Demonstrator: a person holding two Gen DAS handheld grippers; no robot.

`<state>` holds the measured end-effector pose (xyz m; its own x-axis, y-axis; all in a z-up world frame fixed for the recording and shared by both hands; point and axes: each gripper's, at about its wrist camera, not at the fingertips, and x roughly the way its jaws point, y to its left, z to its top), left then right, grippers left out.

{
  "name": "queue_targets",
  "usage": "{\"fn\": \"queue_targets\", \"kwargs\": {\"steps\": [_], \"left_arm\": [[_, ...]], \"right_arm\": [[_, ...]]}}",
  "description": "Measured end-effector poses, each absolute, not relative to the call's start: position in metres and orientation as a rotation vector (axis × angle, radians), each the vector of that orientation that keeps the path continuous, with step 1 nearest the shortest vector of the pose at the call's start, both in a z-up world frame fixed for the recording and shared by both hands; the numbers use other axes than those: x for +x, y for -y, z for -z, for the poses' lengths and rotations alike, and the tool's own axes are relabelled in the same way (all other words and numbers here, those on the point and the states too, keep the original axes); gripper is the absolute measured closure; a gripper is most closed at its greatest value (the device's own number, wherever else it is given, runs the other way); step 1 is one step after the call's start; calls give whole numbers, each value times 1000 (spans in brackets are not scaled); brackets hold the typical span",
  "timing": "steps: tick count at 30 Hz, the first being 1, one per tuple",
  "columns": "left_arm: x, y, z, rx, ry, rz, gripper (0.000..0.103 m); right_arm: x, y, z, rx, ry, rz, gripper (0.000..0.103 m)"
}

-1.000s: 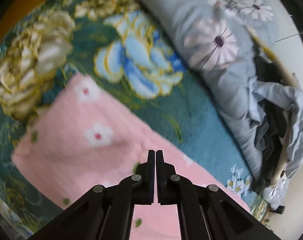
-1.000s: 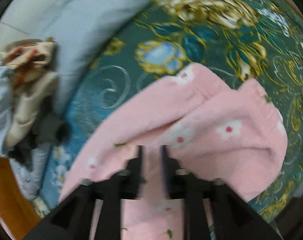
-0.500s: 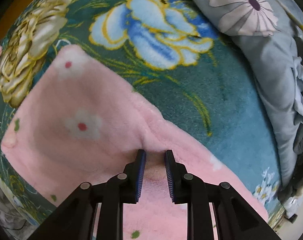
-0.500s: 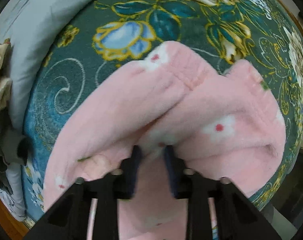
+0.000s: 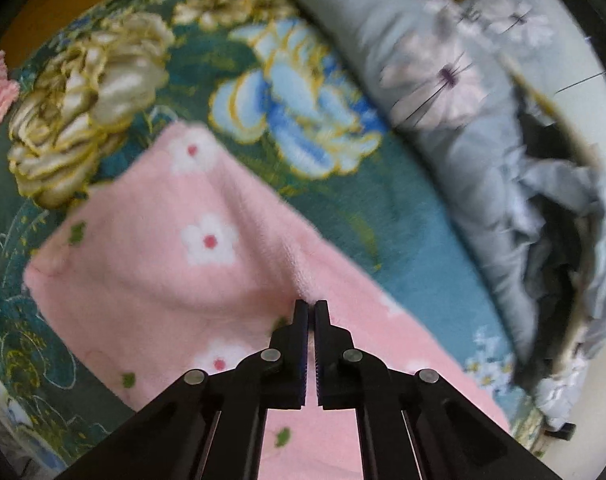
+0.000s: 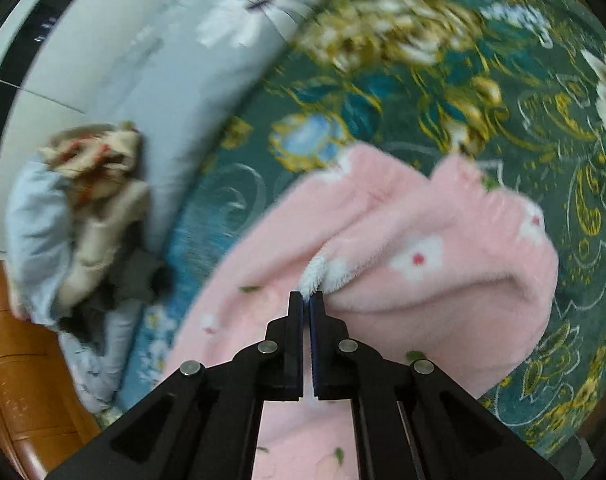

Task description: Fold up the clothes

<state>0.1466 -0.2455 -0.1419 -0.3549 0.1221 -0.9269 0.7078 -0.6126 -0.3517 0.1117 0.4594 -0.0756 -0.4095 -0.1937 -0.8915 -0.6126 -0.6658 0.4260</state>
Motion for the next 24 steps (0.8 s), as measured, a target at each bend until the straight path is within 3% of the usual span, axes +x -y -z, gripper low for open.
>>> {"fn": "queue_targets", "kwargs": {"steps": [5, 9, 16, 20, 23, 24], "left_arm": [[139, 268, 110, 1399, -1103, 2093, 100], [116, 283, 102, 1348, -1088, 2101, 100], [74, 299, 154, 1404, -1031, 2013, 100], [73, 302, 175, 1436, -1136, 1978, 99], [83, 307, 170, 1433, -1255, 2022, 94], [88, 311, 164, 1426, -1291, 2045, 90]], "right_arm": [[78, -448, 54, -1439, -1170, -2239, 101], [40, -434, 53, -1477, -1110, -2261, 101], [0, -415, 101, -1616, -995, -2160, 101], [-2, -414, 108, -1633, -988, -2180, 99], [0, -416, 100, -1642, -986, -2240, 90], [1, -416, 97, -1648, -1000, -2265, 72]]}}
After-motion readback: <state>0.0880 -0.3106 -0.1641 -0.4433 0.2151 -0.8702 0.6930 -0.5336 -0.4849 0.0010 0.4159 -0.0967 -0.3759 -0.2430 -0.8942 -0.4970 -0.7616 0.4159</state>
